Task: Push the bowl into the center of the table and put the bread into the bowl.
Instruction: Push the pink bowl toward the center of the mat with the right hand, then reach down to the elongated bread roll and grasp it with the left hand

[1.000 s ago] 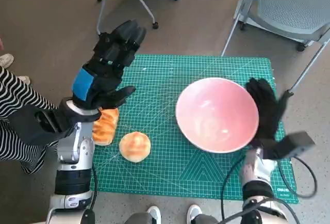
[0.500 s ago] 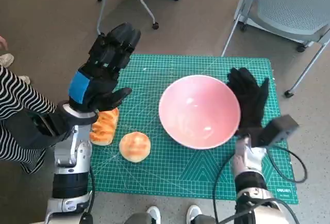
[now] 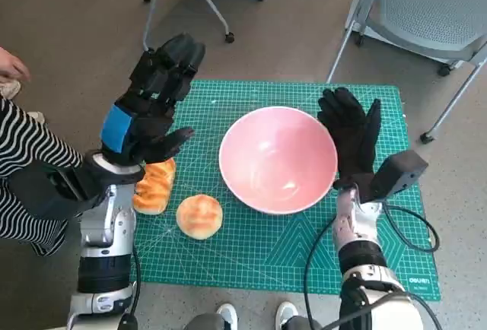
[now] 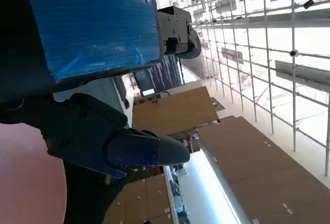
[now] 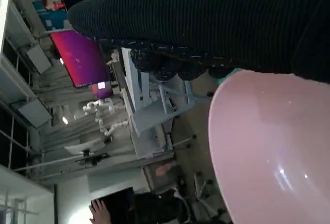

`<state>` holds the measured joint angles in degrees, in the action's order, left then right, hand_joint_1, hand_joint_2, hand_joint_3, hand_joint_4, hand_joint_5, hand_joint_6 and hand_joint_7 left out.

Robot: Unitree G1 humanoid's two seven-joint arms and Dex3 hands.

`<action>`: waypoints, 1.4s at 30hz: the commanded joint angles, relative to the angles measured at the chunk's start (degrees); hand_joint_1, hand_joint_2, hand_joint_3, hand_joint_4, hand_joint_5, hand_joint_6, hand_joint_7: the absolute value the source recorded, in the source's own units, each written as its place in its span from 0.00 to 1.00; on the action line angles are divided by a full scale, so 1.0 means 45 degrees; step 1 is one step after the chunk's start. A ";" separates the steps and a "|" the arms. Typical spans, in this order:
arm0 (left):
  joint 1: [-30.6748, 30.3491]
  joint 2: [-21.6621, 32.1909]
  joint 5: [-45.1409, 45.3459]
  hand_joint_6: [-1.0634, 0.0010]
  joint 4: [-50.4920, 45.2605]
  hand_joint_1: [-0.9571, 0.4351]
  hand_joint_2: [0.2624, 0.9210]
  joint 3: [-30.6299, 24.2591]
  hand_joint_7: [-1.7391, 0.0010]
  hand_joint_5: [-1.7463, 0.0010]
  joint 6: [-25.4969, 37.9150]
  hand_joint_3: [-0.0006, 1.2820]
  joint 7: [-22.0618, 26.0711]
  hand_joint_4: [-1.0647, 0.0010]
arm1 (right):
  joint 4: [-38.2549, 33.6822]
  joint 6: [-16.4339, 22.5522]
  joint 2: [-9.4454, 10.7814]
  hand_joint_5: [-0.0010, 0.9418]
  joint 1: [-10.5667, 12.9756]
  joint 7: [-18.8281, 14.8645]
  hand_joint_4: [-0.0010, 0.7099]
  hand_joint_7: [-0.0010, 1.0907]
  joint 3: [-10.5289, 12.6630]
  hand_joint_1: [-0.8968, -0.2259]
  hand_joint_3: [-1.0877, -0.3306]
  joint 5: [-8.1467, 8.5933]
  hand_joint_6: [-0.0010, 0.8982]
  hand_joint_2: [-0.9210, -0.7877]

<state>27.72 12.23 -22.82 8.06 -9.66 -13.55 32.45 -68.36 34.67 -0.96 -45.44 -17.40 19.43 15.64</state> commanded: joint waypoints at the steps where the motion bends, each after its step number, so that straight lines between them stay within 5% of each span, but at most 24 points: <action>1: -0.0191 -0.0073 -0.0025 1.00 -0.0229 0.30 1.00 0.0046 0.70 0.97 -0.0035 0.19 -0.0070 0.95 | -0.0040 -0.0262 -0.0247 0.01 0.0155 -0.0099 0.15 0.43 0.0120 0.50 0.31 0.0066 0.03 0.00; 11: -0.0101 -0.0165 -0.0076 1.00 -0.0155 0.30 1.00 0.0096 0.71 0.98 -0.0081 0.19 0.0014 0.95 | 0.1812 0.0752 -0.0954 0.01 0.0482 0.0336 0.16 0.45 0.0028 0.46 0.36 -0.0192 0.05 0.00; 17: 0.0087 -0.0297 -0.0019 1.00 -0.0009 0.29 1.00 0.0211 0.71 0.98 -0.0074 0.19 0.0014 0.95 | 0.4230 0.1094 -0.1086 0.01 0.1084 0.0347 0.19 0.46 -0.0393 0.41 0.42 -0.0318 0.07 0.00; 25: 0.0463 -0.0589 0.0090 1.00 0.0065 0.29 1.00 0.0472 0.71 0.98 -0.0124 0.19 -0.0076 0.94 | 0.8815 -0.0141 -0.1262 0.02 0.2406 -0.0087 0.23 0.47 -0.1464 0.34 0.52 -0.0109 0.08 0.00; 32: 0.0918 -0.0816 0.0092 1.00 -0.0188 0.29 1.00 0.0810 0.71 0.98 0.0078 0.20 -0.0163 0.95 | 1.2415 -0.1714 -0.1607 0.03 0.3439 -0.0085 0.26 0.49 -0.2297 0.32 0.60 -0.0316 0.10 0.00; 42: 0.1547 -0.0880 0.0290 1.00 -0.0726 0.30 0.97 0.1244 0.70 0.97 0.0276 0.24 -0.0309 0.95 | 1.4427 -0.2781 -0.2070 0.03 0.3997 -0.0021 0.30 0.50 -0.2834 0.29 0.63 -0.0806 0.11 0.00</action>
<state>33.00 8.41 -22.37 6.35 -4.82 -12.56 31.46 -4.53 23.83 -9.25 -29.35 -17.43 7.29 13.20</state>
